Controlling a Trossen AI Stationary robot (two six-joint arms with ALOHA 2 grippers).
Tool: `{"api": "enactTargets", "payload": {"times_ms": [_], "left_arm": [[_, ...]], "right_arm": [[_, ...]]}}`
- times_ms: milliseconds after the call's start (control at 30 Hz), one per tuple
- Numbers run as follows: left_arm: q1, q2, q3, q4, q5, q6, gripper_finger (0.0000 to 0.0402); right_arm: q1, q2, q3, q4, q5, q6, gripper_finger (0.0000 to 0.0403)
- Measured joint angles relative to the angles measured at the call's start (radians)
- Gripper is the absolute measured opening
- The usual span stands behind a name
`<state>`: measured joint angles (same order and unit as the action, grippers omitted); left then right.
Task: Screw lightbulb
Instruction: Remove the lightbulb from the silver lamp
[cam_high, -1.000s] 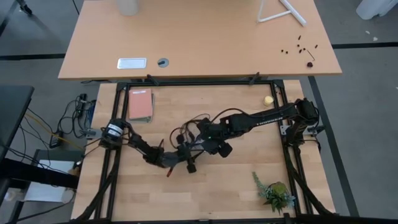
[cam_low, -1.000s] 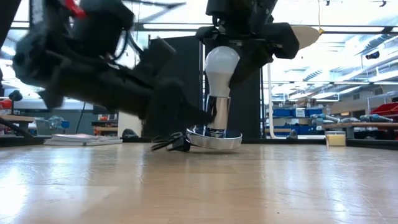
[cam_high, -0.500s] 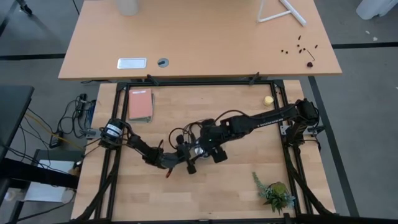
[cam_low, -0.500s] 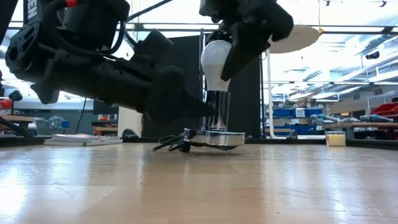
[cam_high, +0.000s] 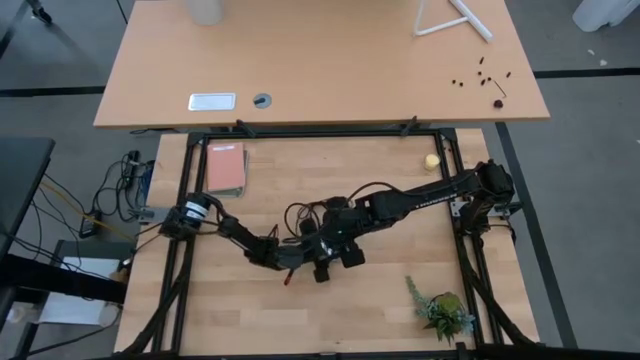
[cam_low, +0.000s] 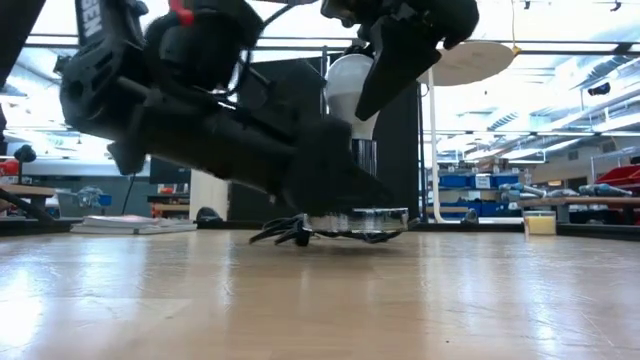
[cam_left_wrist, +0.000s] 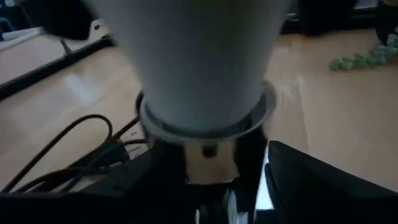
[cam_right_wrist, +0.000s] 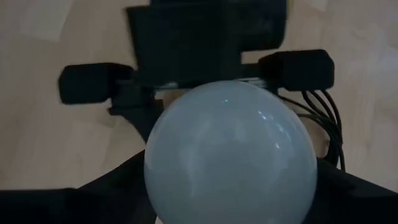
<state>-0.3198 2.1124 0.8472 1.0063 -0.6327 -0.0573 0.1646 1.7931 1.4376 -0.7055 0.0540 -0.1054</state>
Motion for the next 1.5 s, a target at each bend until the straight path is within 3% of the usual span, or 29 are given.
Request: {"api": "enactTargets", "payload": {"times_ms": [300,500,667,933,1033,1500], "left_arm": [[-0.012,0.010,0.023,0.001,-0.027,0.093,0.0217],[-0.014,0.011,0.022,0.002,-0.035,0.095,0.0183],[-0.014,0.011,0.022,0.002,0.010,0.104,0.0181],[0.001,0.011,0.022,0.003,0.130,0.087,0.0180],[0.001,0.011,0.022,0.005,0.140,0.075,0.0180],[-0.002,0.011,0.022,0.014,0.152,0.083,0.0182]], "right_arm": [[0.001,-0.001,0.000,-0.048,-0.003,0.116,0.0278],[0.001,-0.002,0.000,-0.084,-0.004,0.049,0.0275],[0.002,-0.002,0.000,-0.094,-0.018,-0.199,0.0276],[0.003,-0.002,-0.001,-0.103,-0.017,-0.820,0.0275],[0.011,-0.002,-0.001,-0.095,-0.004,-0.974,0.0273],[0.042,-0.001,-0.001,-0.069,0.024,-0.771,0.0293]]}}
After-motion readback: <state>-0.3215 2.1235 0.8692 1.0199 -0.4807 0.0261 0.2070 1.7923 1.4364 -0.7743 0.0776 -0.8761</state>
